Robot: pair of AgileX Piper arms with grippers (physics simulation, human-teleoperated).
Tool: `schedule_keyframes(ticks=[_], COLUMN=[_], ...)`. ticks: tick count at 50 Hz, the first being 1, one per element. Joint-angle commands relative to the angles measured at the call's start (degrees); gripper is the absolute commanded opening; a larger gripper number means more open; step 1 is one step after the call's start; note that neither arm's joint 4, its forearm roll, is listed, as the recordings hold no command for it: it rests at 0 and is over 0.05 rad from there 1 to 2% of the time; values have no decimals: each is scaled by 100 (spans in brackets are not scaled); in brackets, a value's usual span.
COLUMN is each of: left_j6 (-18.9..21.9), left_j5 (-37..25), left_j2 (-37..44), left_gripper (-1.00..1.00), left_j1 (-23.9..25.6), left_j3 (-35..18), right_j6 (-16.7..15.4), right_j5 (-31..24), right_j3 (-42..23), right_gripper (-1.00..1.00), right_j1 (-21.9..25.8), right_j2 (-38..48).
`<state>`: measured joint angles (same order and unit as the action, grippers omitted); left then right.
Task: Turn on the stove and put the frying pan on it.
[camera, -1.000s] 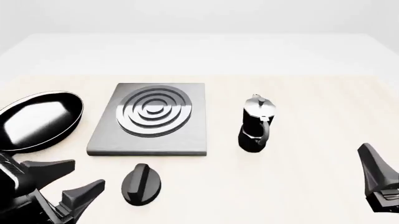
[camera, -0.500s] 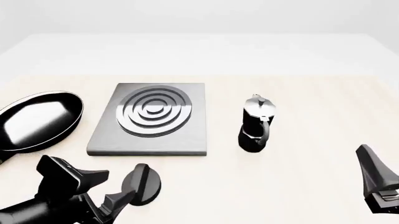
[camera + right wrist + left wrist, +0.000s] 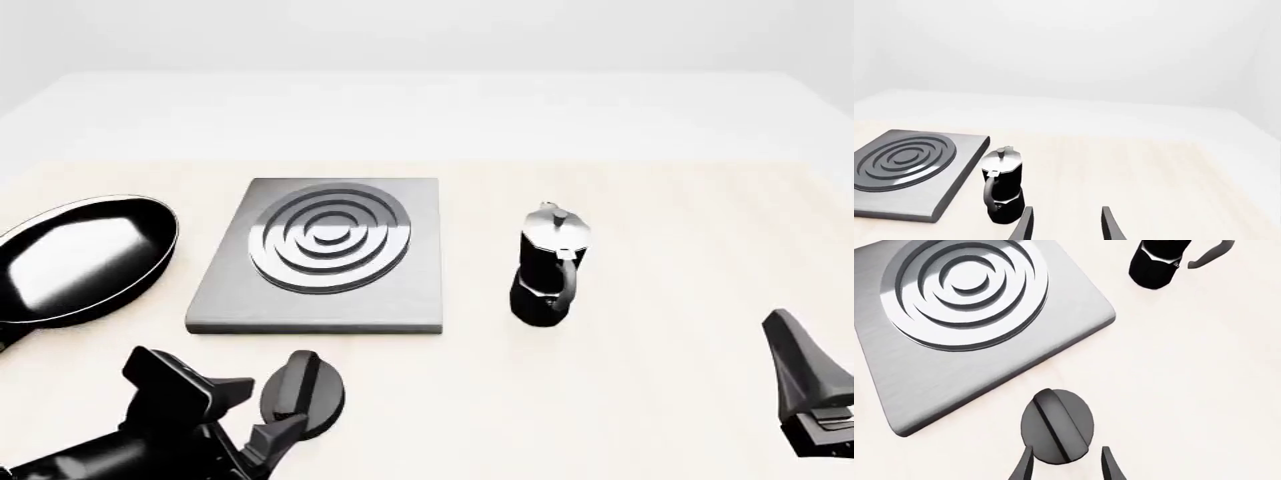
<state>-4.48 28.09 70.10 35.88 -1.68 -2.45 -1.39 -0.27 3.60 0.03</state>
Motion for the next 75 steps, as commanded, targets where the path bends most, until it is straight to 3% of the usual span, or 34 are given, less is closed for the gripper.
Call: schedule_keyframes(ticks=[1, 20, 33, 35, 44, 45, 61, 69, 70, 75], left_j6=[-14, -17, -204, -188, -327, -358, -383, -299, -196, -23], left_j5=[363, 799, 672, 1118, 352, -24, -691, -1381, -2057, -3035], left_j2=[432, 1001, 910, 1294, 589, 262, -316, -1037, -1791, -2771], left_gripper=[100, 100, 100, 100, 100, 100, 100, 100, 100, 100], left_j1=[-11, 129, 513, 563, 1142, 1200, 1814, 1921, 1789, 1417], left_j3=[-4, -91, -160, -116, -381, -471, -839, -1034, -1143, -1380], right_j6=[3, 10, 1, -7, 1, 10, 24, 37, 43, 32], right_j5=[-6, -12, -29, -33, -40, -36, -38, -43, -54, -89], right_j3=[-2, 11, 10, 10, -3, -8, -35, -42, -69, -133], right_gripper=[100, 100, 100, 100, 100, 100, 100, 100, 100, 100], right_j1=[-3, -48, -79, -80, -104, -107, -117, -118, -89, -81], right_j2=[0, -1, 0, 0, -1, -1, -1, -1, -1, 2])
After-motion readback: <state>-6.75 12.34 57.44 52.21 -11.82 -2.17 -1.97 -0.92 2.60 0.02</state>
